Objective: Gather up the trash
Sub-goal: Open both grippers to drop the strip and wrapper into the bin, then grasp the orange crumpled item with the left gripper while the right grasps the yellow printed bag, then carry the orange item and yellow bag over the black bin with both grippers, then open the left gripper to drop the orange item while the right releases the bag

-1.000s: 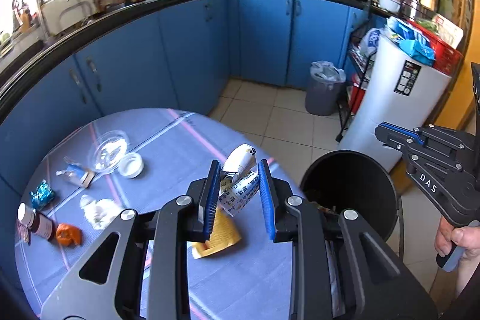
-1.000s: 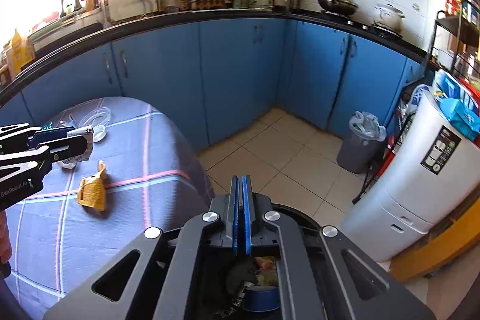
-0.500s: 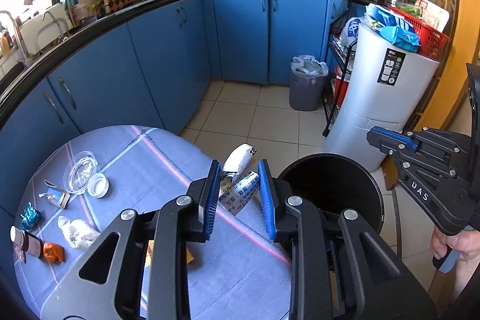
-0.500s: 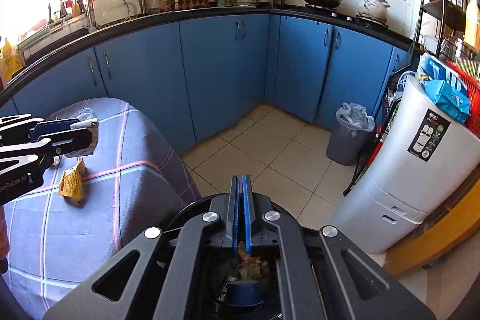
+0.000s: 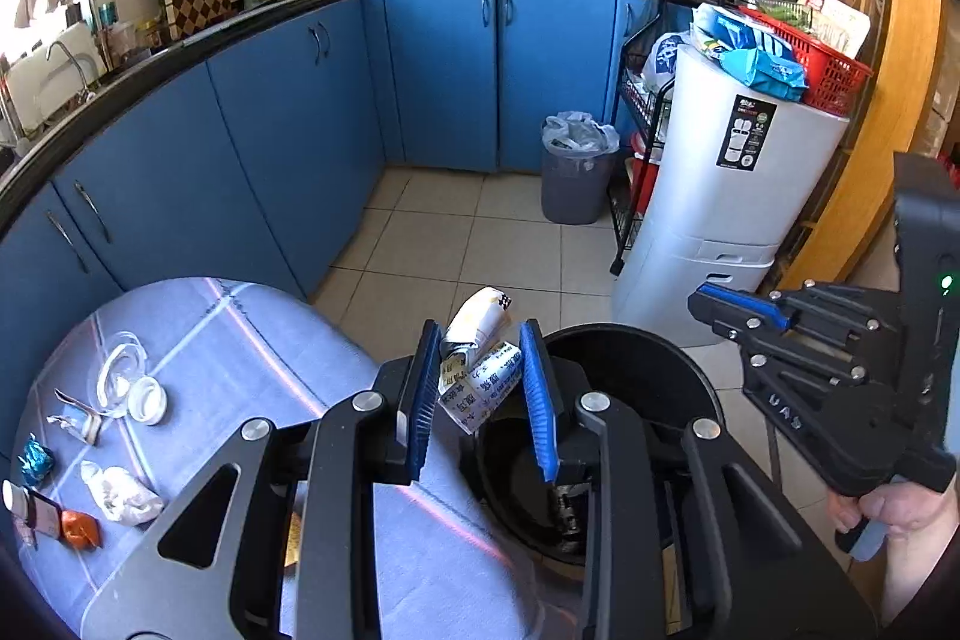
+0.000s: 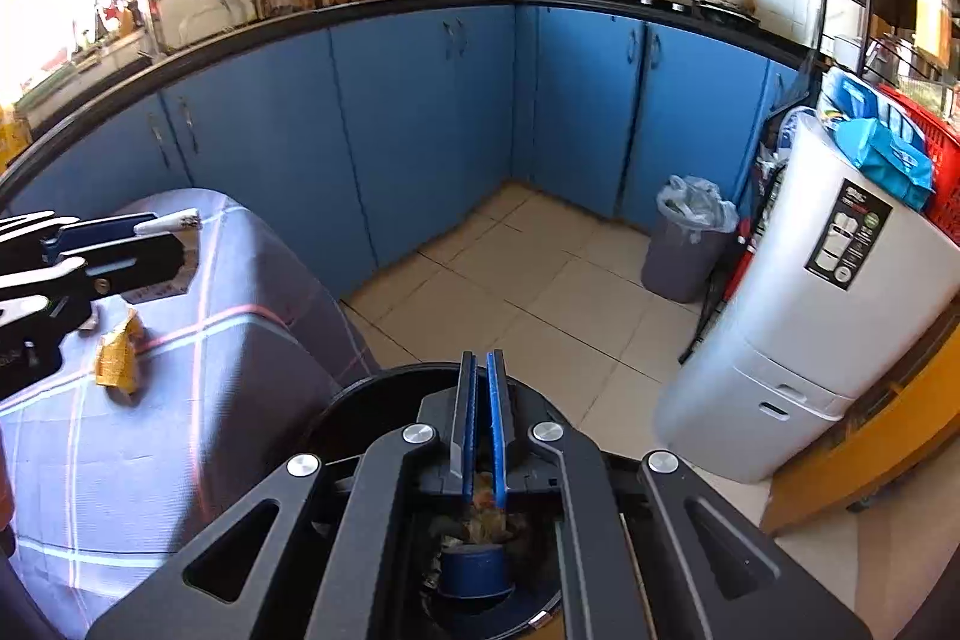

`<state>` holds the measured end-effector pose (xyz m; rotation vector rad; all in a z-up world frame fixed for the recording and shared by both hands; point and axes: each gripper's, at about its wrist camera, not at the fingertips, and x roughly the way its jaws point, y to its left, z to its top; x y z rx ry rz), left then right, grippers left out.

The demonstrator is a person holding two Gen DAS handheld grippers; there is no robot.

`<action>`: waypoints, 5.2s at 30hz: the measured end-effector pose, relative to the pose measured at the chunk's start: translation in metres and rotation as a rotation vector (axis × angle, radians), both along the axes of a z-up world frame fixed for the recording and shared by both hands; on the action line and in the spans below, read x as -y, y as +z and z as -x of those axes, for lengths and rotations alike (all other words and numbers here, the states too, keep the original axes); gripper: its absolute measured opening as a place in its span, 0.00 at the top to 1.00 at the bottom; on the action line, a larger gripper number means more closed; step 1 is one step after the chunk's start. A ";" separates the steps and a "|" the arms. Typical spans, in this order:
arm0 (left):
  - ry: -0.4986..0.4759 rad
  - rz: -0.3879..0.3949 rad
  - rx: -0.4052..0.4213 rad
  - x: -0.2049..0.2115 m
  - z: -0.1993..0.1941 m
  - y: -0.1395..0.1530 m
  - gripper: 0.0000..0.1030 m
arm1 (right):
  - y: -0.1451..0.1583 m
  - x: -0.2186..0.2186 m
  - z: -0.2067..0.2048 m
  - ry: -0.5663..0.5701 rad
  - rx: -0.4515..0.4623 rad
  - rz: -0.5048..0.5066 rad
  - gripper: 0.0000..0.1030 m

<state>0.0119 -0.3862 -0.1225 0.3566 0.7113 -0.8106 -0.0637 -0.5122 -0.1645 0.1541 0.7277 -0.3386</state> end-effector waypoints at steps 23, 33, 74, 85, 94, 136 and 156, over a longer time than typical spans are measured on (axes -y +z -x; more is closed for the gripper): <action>0.229 0.058 0.089 -0.096 -0.033 0.018 0.03 | 0.006 -0.071 -0.041 0.193 0.020 -0.016 0.95; 0.486 0.022 0.061 -0.236 -0.060 0.002 0.03 | 0.006 -0.180 -0.091 0.410 -0.007 0.003 0.77; 0.649 -0.032 -0.182 -0.313 -0.144 -0.092 0.57 | -0.048 -0.250 -0.143 0.481 -0.161 0.055 0.25; 0.594 0.068 -0.176 -0.319 -0.131 -0.069 0.79 | -0.029 -0.245 -0.135 0.488 -0.099 0.011 0.59; 0.487 0.082 -0.095 -0.273 -0.107 -0.031 0.79 | 0.002 -0.205 -0.110 0.403 -0.040 0.028 0.59; -0.078 0.037 0.019 0.034 0.003 0.014 0.04 | 0.005 0.002 0.007 -0.018 -0.005 0.044 0.56; 0.000 0.047 0.009 0.011 -0.015 0.019 0.04 | 0.005 -0.019 -0.006 0.035 0.006 0.038 0.20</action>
